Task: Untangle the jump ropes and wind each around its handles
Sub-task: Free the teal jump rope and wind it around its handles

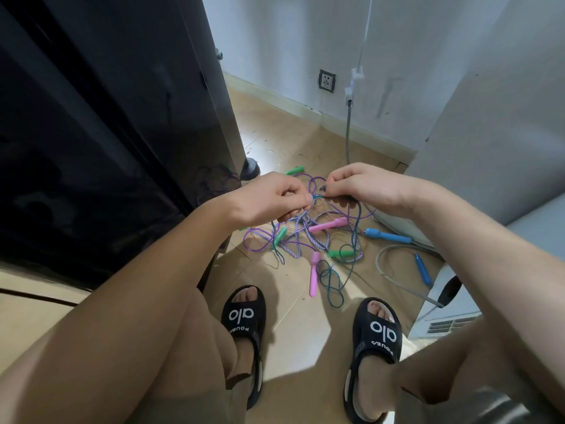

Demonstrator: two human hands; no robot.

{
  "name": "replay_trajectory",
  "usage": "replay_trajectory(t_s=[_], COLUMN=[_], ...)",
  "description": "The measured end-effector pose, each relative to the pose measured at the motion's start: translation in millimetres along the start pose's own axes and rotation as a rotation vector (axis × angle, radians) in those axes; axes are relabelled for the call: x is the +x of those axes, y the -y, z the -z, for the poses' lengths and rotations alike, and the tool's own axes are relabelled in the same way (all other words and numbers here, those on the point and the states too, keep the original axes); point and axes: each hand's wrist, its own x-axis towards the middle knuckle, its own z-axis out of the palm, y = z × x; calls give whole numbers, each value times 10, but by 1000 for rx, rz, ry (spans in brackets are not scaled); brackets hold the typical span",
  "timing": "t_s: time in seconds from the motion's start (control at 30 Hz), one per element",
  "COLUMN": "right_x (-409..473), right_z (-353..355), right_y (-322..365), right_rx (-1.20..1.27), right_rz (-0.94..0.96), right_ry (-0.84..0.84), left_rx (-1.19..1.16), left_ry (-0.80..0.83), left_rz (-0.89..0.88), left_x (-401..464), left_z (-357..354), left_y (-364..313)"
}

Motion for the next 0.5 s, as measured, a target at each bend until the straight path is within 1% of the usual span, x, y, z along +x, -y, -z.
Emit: replay_trajectory(t_s=[0.1,0.23,0.3,0.5], right_x=[-11,-37,-59,-82], right_z=[75,44,36,62], right_y=[11,-46,-48,7], right_rx=[43,5,-1,-19], right_rz=[-9,8,21,80], right_ry=[-8,19,33,-7], left_rx=[-58,14,-11,-67], left_ry=[-7,-7,-13,-8], left_rz=[-12,-9,-1,0], left_x=[17,32,25,-7], left_z=[-18,-10,8,25], left_y=[-43,-6,18,21])
